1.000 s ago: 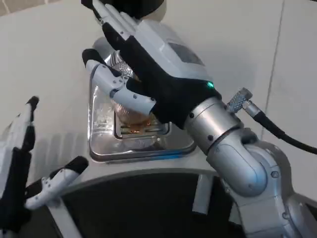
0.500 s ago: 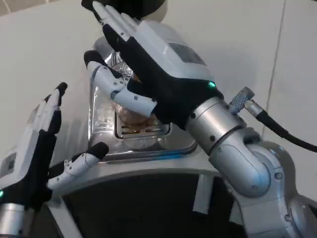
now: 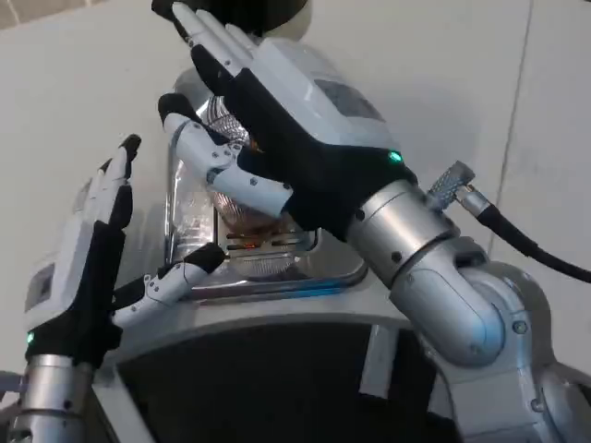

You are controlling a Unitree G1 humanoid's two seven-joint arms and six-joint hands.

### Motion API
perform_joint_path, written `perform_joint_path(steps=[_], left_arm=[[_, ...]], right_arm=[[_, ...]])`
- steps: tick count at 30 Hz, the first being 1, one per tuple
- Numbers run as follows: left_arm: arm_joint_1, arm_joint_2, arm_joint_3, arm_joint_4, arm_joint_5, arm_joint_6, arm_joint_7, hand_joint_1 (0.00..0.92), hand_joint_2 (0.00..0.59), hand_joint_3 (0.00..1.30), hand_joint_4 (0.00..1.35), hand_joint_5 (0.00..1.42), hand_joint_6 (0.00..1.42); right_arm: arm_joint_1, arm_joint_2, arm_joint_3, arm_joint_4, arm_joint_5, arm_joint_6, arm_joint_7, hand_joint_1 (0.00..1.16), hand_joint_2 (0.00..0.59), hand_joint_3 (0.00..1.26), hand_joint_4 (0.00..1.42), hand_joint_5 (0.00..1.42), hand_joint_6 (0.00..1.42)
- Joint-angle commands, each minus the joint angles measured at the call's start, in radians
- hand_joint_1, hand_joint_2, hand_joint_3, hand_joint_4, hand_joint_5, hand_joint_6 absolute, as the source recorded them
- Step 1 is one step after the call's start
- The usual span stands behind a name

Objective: Grasp the cup under the faucet to collect the drink, then remove the cup.

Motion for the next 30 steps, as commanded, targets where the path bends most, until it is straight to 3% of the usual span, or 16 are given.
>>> perform_joint_path(steps=[1,13,17,20,23,27,30], left_arm=[[-0.027,-0.014,-0.014,0.031,0.003,-0.001,0.026,0.104,0.024,0.00,0.00,0.00,0.00],[-0.093,-0.016,-0.040,0.110,-0.001,-0.007,0.035,0.107,0.024,0.00,0.00,0.00,0.00],[-0.112,-0.017,-0.052,0.133,0.001,-0.011,0.038,0.108,0.026,0.00,0.00,0.00,0.00],[-0.119,-0.018,-0.054,0.139,0.001,-0.009,0.044,0.110,0.027,0.00,0.00,0.00,0.00],[-0.120,-0.017,-0.055,0.145,0.001,-0.007,0.048,0.111,0.028,0.00,0.00,0.00,0.00],[-0.122,-0.016,-0.062,0.156,0.002,-0.005,0.049,0.111,0.028,0.00,0.00,0.00,0.00],[-0.127,-0.017,-0.070,0.163,0.006,-0.003,0.051,0.107,0.029,0.00,0.00,0.00,0.00]], right_arm=[[0.018,0.006,0.020,-0.002,-0.001,0.022,0.053,0.00,0.582,0.00,0.00,0.00,0.00],[0.030,0.005,-0.020,-0.013,0.007,0.020,0.042,0.00,0.586,0.00,0.00,0.00,0.00],[0.095,0.010,-0.078,-0.050,0.015,-0.032,-0.060,0.07,0.586,0.00,0.00,0.00,0.00],[0.167,0.025,-0.146,-0.081,0.076,-0.125,-0.171,0.22,0.586,0.00,0.00,0.00,0.00],[0.227,0.028,-0.186,-0.111,0.087,-0.202,-0.270,0.23,0.586,0.00,0.00,0.00,0.00],[0.293,0.011,-0.217,-0.150,0.080,-0.271,-0.333,0.23,0.586,0.00,0.00,0.00,0.00],[0.334,-0.010,-0.236,-0.191,0.065,-0.281,-0.322,0.24,0.586,0.00,0.00,0.00,0.00]])
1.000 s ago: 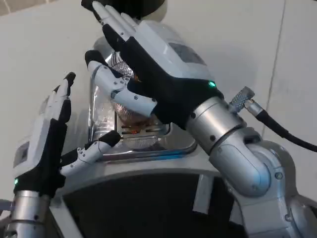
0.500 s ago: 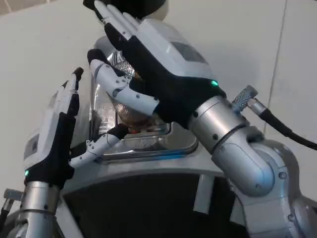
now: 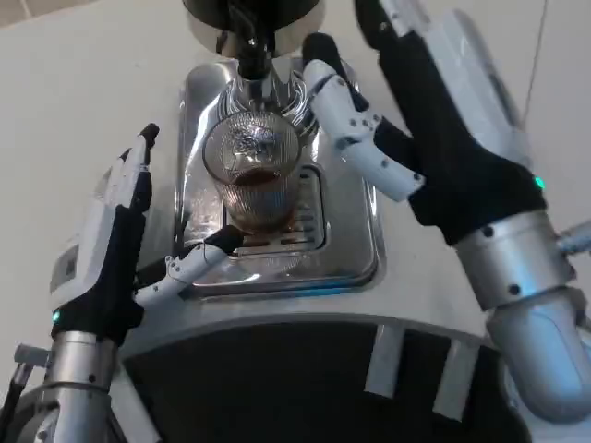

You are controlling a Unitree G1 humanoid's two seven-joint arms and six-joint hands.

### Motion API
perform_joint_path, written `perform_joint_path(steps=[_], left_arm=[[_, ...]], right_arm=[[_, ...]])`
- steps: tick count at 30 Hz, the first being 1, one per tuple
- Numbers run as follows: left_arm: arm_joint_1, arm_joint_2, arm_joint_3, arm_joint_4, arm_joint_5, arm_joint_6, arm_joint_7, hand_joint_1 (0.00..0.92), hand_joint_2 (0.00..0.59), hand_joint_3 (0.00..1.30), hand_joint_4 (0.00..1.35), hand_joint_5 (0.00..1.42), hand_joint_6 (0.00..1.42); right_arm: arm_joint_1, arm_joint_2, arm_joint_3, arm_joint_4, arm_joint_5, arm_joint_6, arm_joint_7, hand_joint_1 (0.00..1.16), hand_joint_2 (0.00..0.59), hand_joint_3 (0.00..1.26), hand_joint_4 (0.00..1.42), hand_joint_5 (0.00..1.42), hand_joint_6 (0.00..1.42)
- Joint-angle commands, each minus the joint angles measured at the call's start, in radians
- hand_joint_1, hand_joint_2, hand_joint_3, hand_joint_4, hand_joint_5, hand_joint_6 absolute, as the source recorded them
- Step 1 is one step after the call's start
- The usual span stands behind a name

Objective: Grasp the cup under the faucet to collect the drink, then remove the cup.

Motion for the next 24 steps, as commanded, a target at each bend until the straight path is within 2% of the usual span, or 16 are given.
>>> perform_joint_path(steps=[1,5,7,9,11,16,19,24], left_arm=[[-0.009,-0.002,-0.018,0.021,0.010,-0.001,0.014,0.106,0.030,0.00,0.00,0.00,0.00],[-0.022,-0.002,-0.029,0.032,0.013,-0.001,0.022,0.102,0.030,0.00,0.00,0.00,0.00],[-0.034,-0.003,-0.034,0.043,0.014,-0.002,0.025,0.101,0.030,0.00,0.00,0.00,0.00],[-0.049,-0.004,-0.040,0.057,0.017,-0.002,0.030,0.101,0.030,0.00,0.00,0.00,0.00],[-0.060,-0.005,-0.045,0.068,0.019,-0.003,0.036,0.099,0.029,0.00,0.00,0.00,0.00],[-0.092,-0.016,-0.050,0.108,0.010,-0.002,0.052,0.085,0.029,0.00,0.00,0.01,0.02],[-0.112,-0.025,-0.052,0.139,0.002,-0.004,0.058,0.080,0.026,0.00,0.00,0.02,0.03],[-0.148,-0.048,-0.052,0.202,-0.016,-0.013,0.072,0.078,0.025,0.00,0.00,0.03,0.04]], right_arm=[[0.071,-0.028,-0.029,-0.073,-0.015,-0.027,0.009,0.24,0.586,0.00,0.00,0.00,0.00],[0.136,-0.057,-0.056,-0.133,-0.040,-0.006,0.050,0.24,0.586,0.00,0.00,0.00,0.00],[0.193,-0.084,-0.081,-0.176,-0.063,0.000,0.081,0.24,0.586,0.00,0.00,0.00,0.00],[0.248,-0.106,-0.102,-0.213,-0.083,0.008,0.112,0.33,0.586,0.00,0.00,0.00,0.00],[0.324,-0.109,-0.120,-0.257,-0.099,0.020,0.132,0.43,0.586,0.00,0.00,0.00,0.00],[0.461,-0.099,-0.106,-0.318,-0.172,0.022,0.162,0.48,0.571,0.00,0.00,0.00,0.00],[0.542,-0.108,-0.095,-0.347,-0.220,-0.009,0.172,0.48,0.569,0.00,0.00,0.00,0.00],[0.711,-0.116,-0.115,-0.374,-0.258,-0.061,0.163,0.50,0.554,0.00,0.00,0.00,0.00]])
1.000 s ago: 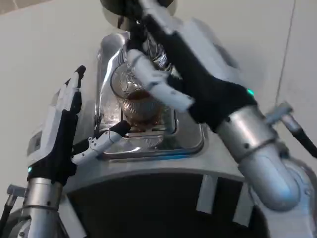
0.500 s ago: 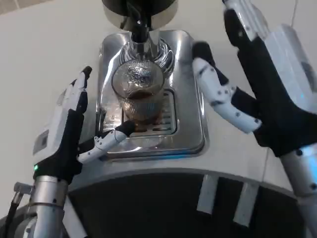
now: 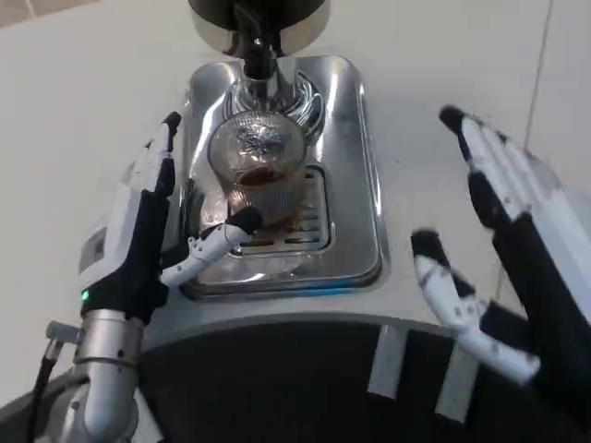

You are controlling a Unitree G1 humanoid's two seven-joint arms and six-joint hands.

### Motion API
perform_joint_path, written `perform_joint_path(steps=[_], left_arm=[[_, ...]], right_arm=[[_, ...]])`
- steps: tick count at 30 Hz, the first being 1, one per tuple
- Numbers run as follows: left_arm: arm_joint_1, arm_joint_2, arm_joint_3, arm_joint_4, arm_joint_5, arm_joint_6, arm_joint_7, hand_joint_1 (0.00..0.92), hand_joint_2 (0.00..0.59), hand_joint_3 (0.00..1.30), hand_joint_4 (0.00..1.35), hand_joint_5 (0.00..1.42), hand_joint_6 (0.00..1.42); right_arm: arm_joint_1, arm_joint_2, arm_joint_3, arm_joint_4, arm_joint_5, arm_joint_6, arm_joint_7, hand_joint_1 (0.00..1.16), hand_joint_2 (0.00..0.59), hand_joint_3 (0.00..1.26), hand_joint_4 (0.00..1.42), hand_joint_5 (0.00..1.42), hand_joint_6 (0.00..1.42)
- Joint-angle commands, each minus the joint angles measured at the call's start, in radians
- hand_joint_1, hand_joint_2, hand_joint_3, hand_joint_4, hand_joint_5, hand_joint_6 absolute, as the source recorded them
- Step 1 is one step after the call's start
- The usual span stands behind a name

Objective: Grasp the cup under the faucet to collect the drink, then remove the cup.

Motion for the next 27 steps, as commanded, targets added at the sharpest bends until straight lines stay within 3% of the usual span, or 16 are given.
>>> perform_joint_path(steps=[1,8,14,27], left_arm=[[-0.026,-0.020,0.001,0.055,-0.017,-0.014,0.027,0.078,0.025,0.00,0.00,0.04,0.04],[-0.084,-0.049,0.000,0.120,-0.035,-0.039,0.051,0.077,0.025,0.00,0.00,0.06,0.07],[-0.119,-0.062,-0.003,0.155,-0.046,-0.053,0.066,0.077,0.021,0.00,0.00,0.07,0.07],[-0.153,-0.073,0.004,0.211,-0.071,-0.087,0.066,0.092,0.016,0.00,0.00,0.14,0.14]], right_arm=[[0.127,-0.005,-0.016,-0.027,-0.030,-0.053,-0.014,0.50,0.554,0.00,0.00,0.00,0.00],[0.277,0.022,-0.023,-0.059,-0.080,-0.116,-0.044,0.51,0.552,0.00,0.00,0.00,0.00],[0.352,0.041,-0.035,-0.059,-0.124,-0.158,-0.049,0.52,0.552,0.00,0.00,0.00,0.00],[0.357,0.066,-0.013,-0.035,-0.149,-0.190,-0.015,0.51,0.549,0.00,0.00,0.00,0.00]])
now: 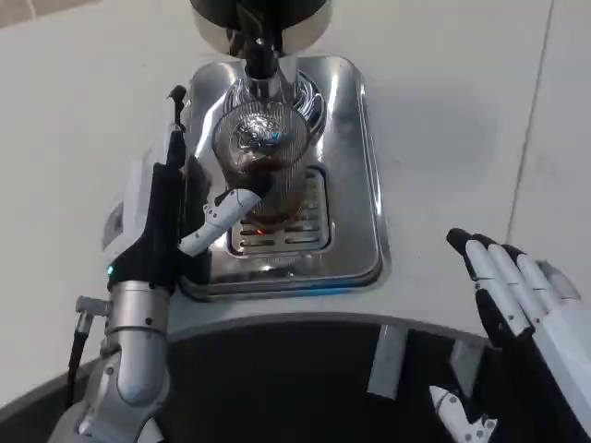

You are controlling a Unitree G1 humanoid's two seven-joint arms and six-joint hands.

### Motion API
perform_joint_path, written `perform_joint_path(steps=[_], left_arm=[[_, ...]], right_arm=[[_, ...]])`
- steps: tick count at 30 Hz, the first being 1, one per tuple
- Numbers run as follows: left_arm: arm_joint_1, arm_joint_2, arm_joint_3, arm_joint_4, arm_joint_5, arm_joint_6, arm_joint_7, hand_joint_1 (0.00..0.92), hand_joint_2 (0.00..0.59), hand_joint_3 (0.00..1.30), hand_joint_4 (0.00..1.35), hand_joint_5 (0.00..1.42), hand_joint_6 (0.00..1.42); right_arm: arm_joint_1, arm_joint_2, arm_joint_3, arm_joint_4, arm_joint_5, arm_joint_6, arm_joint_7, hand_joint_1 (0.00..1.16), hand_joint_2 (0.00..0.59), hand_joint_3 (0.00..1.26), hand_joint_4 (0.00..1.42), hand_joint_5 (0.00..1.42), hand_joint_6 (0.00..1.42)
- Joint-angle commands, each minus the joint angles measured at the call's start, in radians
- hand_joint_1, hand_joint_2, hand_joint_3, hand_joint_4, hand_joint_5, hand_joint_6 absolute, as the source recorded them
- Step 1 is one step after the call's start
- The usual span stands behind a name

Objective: Grasp the cup under the faucet to collect the drink, then remove the cup.

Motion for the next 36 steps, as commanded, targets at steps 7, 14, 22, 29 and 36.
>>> perform_joint_path(steps=[7,14,22,29,36], left_arm=[[0.008,0.016,-0.034,0.009,-0.009,-0.049,-0.043,0.213,0.007,0.00,0.00,0.08,0.08],[0.022,0.041,-0.048,-0.009,-0.027,-0.069,-0.121,0.290,0.011,0.00,0.00,0.03,0.00],[0.007,0.022,-0.044,-0.005,-0.038,-0.065,-0.124,0.405,0.024,0.00,0.00,0.05,0.07],[0.002,-0.008,-0.052,-0.013,-0.034,-0.048,-0.122,0.458,0.035,0.00,0.00,0.11,0.14],[-0.010,-0.026,-0.047,-0.007,-0.031,-0.041,-0.103,0.466,0.038,0.00,0.00,0.16,0.18]], right_arm=[[-0.003,0.010,-0.026,0.014,0.029,-0.006,0.018,0.47,0.520,0.00,0.00,0.00,0.00],[-0.026,0.018,-0.034,0.029,0.038,0.005,0.042,0.42,0.514,0.00,0.00,0.00,0.00],[-0.062,0.030,-0.046,0.037,0.045,0.018,0.075,0.34,0.474,0.00,0.00,0.00,0.00],[-0.068,0.054,-0.044,0.020,0.043,0.037,0.109,0.31,0.458,0.00,0.00,0.00,0.00],[-0.085,0.080,-0.036,0.003,0.023,0.056,0.147,0.31,0.451,0.00,0.00,0.00,0.00]])
